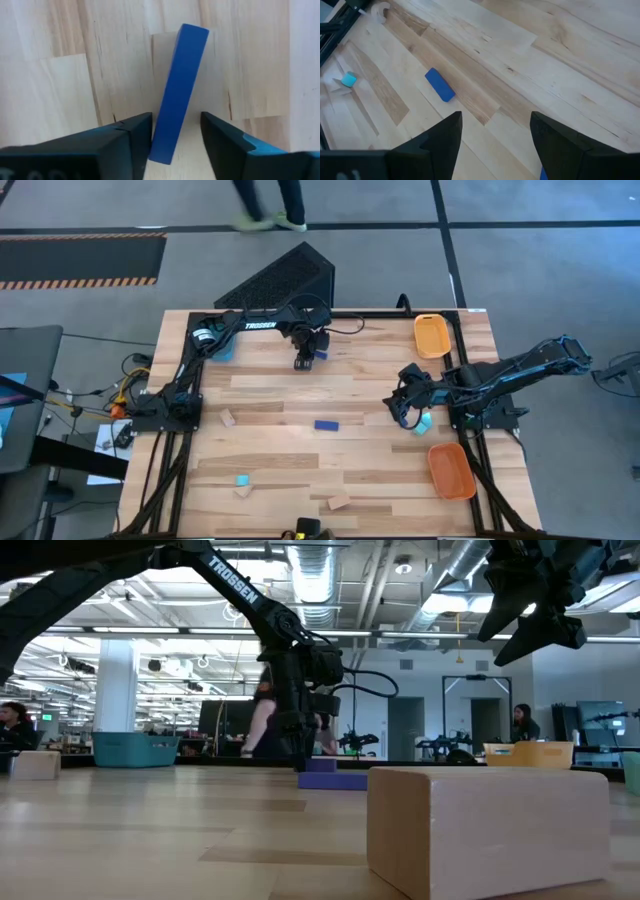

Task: Sort & place blocks by color
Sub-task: Put the top left blue block into the blue bin

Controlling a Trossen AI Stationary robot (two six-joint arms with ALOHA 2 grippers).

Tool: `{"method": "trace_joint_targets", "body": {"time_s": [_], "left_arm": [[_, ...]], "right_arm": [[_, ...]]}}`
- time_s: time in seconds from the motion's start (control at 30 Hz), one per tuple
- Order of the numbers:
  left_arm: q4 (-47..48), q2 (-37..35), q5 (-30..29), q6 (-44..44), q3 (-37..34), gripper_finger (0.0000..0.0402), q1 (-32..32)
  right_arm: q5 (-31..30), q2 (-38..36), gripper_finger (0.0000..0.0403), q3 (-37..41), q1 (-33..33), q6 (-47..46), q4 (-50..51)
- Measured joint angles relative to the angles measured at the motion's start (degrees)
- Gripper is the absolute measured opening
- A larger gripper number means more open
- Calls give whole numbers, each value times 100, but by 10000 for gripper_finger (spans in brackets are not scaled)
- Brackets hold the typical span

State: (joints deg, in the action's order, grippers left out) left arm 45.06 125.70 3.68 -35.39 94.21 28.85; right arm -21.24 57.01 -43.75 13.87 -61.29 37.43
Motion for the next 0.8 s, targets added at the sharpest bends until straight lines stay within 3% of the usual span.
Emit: {"method": "trace_joint_targets", "body": {"time_s": [0.27,0.43,0.57,0.7,0.8], "left_arm": [[23,-12,59,645,4,22,4],[443,-77,121,1684,7,34,26],[845,-481,138,1991,-225,28,163],[347,-1479,277,2314,-1200,23,520],[90,-2476,-50,2650,-2170,23,853]], "right_arm": [[-166,0,217,0,-43,16,-24],[-300,0,189,0,-210,26,-42],[-365,2,172,0,-336,28,-51],[-444,2,160,0,-398,28,-183],[-507,2,153,0,-396,28,-352]]}}
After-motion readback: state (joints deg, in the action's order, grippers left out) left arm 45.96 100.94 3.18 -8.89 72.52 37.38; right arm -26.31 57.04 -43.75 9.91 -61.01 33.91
